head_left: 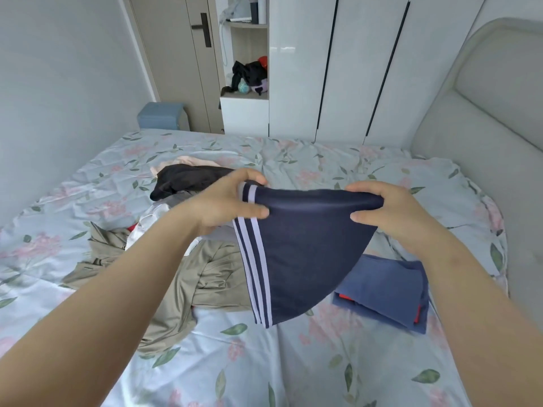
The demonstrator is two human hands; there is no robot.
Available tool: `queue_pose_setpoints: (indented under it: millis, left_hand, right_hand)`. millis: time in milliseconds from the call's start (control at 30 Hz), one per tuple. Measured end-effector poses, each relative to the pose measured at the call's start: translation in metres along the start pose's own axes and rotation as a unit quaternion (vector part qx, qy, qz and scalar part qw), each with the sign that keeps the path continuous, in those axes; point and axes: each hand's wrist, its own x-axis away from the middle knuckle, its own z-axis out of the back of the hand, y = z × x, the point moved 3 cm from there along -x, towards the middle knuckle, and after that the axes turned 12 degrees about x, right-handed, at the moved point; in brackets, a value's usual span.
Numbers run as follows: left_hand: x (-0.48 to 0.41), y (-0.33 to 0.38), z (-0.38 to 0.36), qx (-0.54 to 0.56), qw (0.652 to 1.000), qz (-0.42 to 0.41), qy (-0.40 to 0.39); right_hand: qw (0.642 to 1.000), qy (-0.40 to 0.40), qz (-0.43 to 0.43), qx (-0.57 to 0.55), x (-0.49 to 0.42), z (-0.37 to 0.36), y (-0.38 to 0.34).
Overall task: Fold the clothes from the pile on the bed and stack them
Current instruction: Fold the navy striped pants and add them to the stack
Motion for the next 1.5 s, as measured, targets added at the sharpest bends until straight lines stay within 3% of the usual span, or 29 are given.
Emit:
queue_pose_setpoints:
  millis: [100,167,300,400,500,633,800,900,1000,1067,1167,1233,1300,1500]
  left_hand:
    - [-0.004,-0.015,-0.005,-0.17,0.985,-0.02,-0.038]
    - [-0.009,-0.022,-0.003,-0.248,0.968,-0.037,-0.001]
    - [-0.029,-0.032,-0.003,-0.437,0.893,-0.073,0.078]
    - [-0.058,-0.034,-0.002,-0.543,0.834,-0.009,0.098]
    - [-0.085,-0.016,0.007,-0.539,0.828,-0.021,0.152]
    - [-0.089,0.022,0.014,-0.454,0.851,-0.12,0.236]
    - [-0.059,0.032,0.021,-0.398,0.838,-0.251,0.278]
    - [-0.038,0.005,0.023,-0.385,0.846,-0.263,0.259]
    - [-0.012,-0.038,0.019,-0.4,0.85,-0.247,0.236]
    - [0.007,-0.072,0.013,-0.415,0.86,-0.238,0.178]
    - [0.042,-0.128,0.002,-0.423,0.902,-0.086,0.021]
    - [0.072,-0.172,-0.003,-0.447,0.891,0.024,-0.075]
    - [0.1,-0.208,-0.009,-0.444,0.88,0.071,-0.153]
    - [0.159,-0.255,-0.025,-0.408,0.855,0.158,-0.277]
  right_hand:
    - [0.995,-0.005,-0.016,0.099,-0.001,-0.001,0.006]
    - [0.99,0.006,-0.023,0.137,-0.004,0.001,0.01]
    - [0.978,0.03,-0.025,0.206,-0.026,-0.009,0.017]
    - [0.963,0.059,-0.026,0.263,-0.055,-0.023,0.024]
    - [0.957,0.154,-0.009,0.247,-0.078,-0.02,0.02]
    - [0.936,0.273,0.042,0.22,-0.092,0.002,0.01]
    - [0.909,0.342,0.12,0.207,-0.072,0.007,-0.004]
    - [0.912,0.33,0.126,0.207,-0.046,-0.008,0.0]
    - [0.922,0.302,0.103,0.219,-0.007,-0.039,0.013]
    - [0.935,0.247,0.077,0.243,0.021,-0.065,0.029]
    - [0.969,0.044,-0.002,0.244,0.066,-0.105,0.054]
    - [0.959,-0.108,-0.045,0.257,0.102,-0.132,0.067]
    - [0.941,-0.212,-0.081,0.253,0.137,-0.157,0.077]
    - [0.893,-0.356,-0.172,0.213,0.204,-0.209,0.108]
